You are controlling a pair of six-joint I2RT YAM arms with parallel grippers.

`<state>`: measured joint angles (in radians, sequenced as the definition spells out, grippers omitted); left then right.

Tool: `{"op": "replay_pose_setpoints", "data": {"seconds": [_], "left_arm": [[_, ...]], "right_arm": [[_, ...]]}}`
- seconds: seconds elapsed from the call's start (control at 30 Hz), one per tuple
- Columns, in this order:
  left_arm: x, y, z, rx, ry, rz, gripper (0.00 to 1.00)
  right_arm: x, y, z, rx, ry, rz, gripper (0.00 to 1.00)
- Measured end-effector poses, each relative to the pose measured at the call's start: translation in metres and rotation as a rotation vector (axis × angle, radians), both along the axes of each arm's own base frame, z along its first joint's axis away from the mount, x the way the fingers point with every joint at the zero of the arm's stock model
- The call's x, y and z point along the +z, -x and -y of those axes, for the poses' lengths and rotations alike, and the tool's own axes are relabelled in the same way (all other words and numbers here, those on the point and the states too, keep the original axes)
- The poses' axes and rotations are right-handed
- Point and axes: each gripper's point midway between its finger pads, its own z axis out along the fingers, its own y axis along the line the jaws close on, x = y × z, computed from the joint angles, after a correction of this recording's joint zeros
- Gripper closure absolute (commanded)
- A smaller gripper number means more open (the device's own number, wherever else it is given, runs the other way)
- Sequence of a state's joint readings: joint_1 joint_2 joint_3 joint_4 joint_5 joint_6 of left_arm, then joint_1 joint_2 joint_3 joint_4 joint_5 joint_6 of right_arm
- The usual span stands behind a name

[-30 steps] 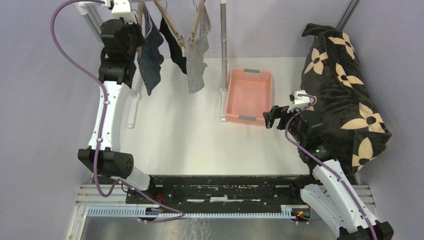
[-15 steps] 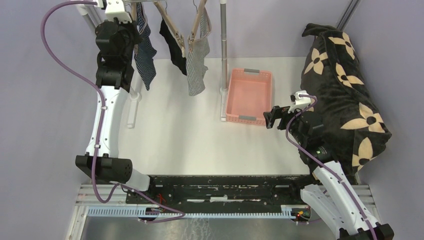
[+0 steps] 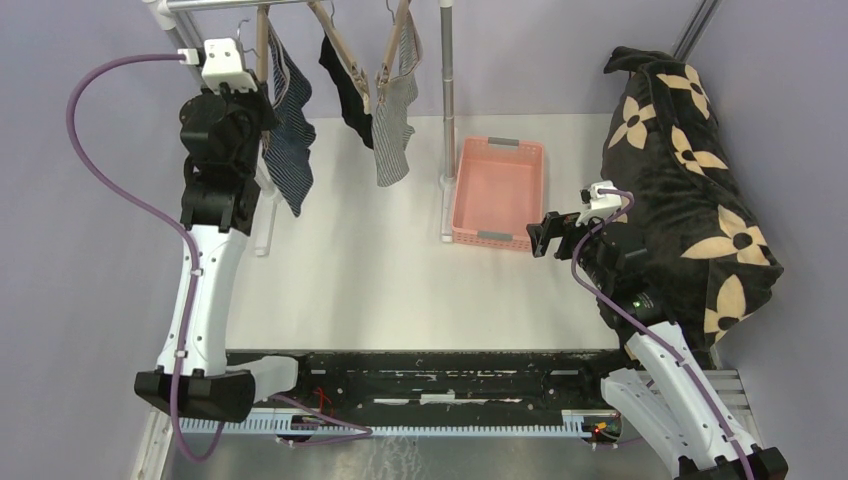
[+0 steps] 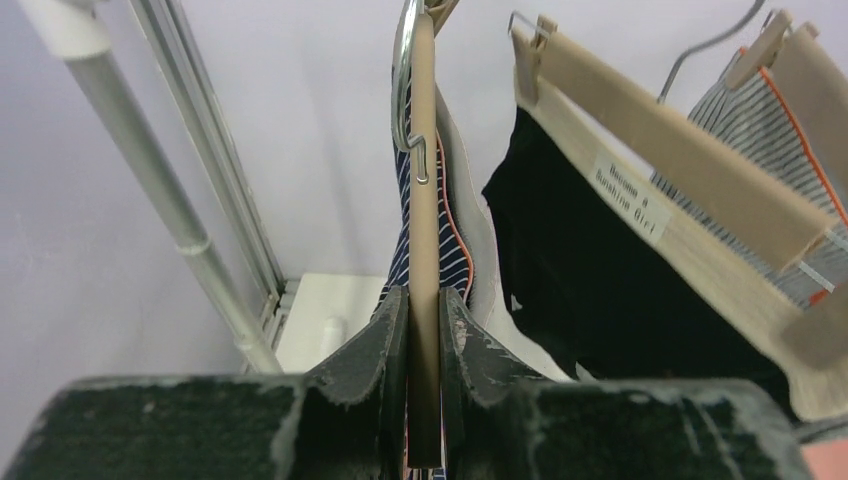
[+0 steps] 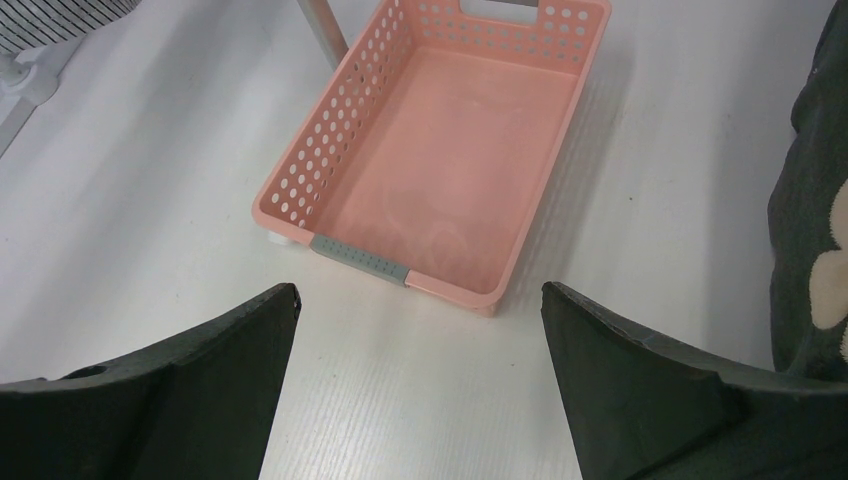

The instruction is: Remove the underwear clipped to the hanger

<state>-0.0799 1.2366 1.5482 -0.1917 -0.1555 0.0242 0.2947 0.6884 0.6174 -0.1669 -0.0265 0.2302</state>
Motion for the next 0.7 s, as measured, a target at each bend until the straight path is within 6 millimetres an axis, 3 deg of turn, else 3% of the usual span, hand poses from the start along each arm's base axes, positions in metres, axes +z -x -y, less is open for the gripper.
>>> {"op": "replay_pose_setpoints", "data": {"seconds": [0.27,0.4,0.5,0.57,0.7], "left_arm": [[-0.048,0.009,0.001,-0.008,-0.004,-0.124,0.97],[-0.097,0.026,0.01,-0.06,0.008,-0.232,0.97],[-0.135,0.059,0.018,-0.122,0.014,-0.307,0.97],[-0.149,0.087,0.024,-0.166,0.024,-0.332,0.97],[-0.147,0.148,0.04,-0.275,0.061,-0.281,0.97]], "right_arm": [[-0.006,-0.001,0.0,0.0,0.006,-0.023,0.0],[-0.011,-0.002,-0.002,0.004,0.009,-0.039,0.0],[-0.017,-0.004,-0.007,0.028,0.001,-0.067,0.0],[-0.022,-0.005,-0.014,0.058,-0.013,-0.09,0.0],[-0.021,-0.009,-0.034,0.142,-0.057,-0.113,0.0]]}}
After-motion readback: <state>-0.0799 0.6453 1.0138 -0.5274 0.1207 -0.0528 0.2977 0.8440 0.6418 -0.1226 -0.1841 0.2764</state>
